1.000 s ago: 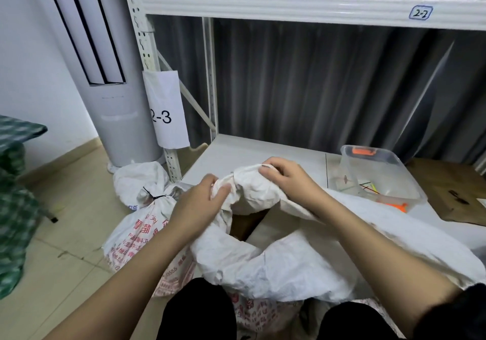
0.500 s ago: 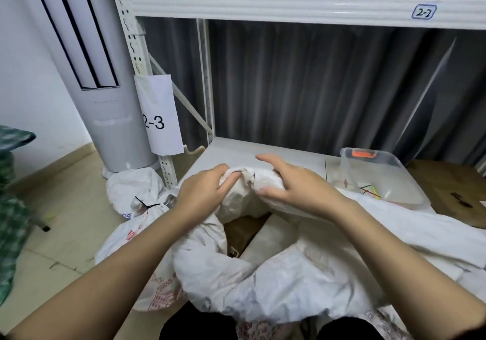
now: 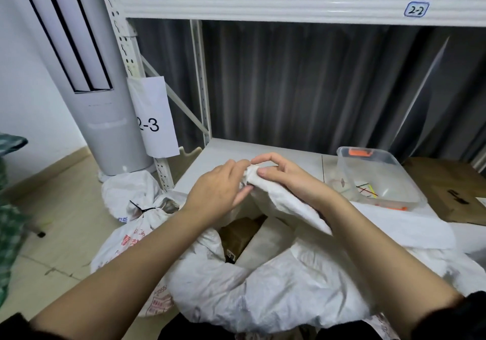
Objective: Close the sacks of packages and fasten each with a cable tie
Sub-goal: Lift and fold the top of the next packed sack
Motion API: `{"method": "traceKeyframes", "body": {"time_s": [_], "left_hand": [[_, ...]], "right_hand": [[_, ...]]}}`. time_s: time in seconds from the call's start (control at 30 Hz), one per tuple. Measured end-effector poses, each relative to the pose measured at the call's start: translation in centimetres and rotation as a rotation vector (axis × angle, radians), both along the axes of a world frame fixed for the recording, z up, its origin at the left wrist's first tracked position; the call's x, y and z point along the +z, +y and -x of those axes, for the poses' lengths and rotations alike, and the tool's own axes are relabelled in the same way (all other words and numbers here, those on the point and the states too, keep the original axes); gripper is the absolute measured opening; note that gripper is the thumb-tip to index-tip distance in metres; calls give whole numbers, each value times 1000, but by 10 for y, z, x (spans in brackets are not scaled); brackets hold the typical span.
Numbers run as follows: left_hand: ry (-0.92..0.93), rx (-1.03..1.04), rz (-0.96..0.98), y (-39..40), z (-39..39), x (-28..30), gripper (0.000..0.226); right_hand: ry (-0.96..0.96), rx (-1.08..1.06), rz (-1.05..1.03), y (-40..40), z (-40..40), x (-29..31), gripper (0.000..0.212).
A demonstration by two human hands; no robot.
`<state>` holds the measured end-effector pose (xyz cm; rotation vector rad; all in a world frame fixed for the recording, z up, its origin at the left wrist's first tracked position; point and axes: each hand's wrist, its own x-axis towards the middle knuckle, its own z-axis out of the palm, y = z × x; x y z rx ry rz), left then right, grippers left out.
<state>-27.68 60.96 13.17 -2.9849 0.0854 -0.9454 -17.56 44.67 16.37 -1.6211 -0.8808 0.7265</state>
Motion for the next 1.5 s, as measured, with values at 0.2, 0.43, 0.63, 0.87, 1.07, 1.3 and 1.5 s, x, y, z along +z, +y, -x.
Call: {"method": "traceKeyframes", "body": {"time_s": [0.2, 0.43, 0.63, 0.87, 1.07, 1.3, 1.5], "left_hand": [[147, 194, 45, 6, -9, 6, 37], [327, -38, 446, 10, -5, 11, 28], [150, 46, 134, -2, -5, 12, 46], [62, 12, 58, -28, -26, 19, 50], [248, 23, 225, -11, -33, 26, 38], [137, 7, 190, -13, -34, 25, 33], [134, -97, 64, -33, -39, 26, 42]], "right_hand": [[-1072, -258, 524, -31, 21, 5, 56], [-570, -155, 302, -42, 0, -5, 24], [-195, -232, -54, -34, -6, 2, 9], [-48, -182, -53, -22, -3, 14, 27], [-929, -305, 456, -53, -3, 10, 30], [-92, -280, -31, -48, -10, 13, 14], [-211, -278, -95, -37, -9, 8, 18]]}}
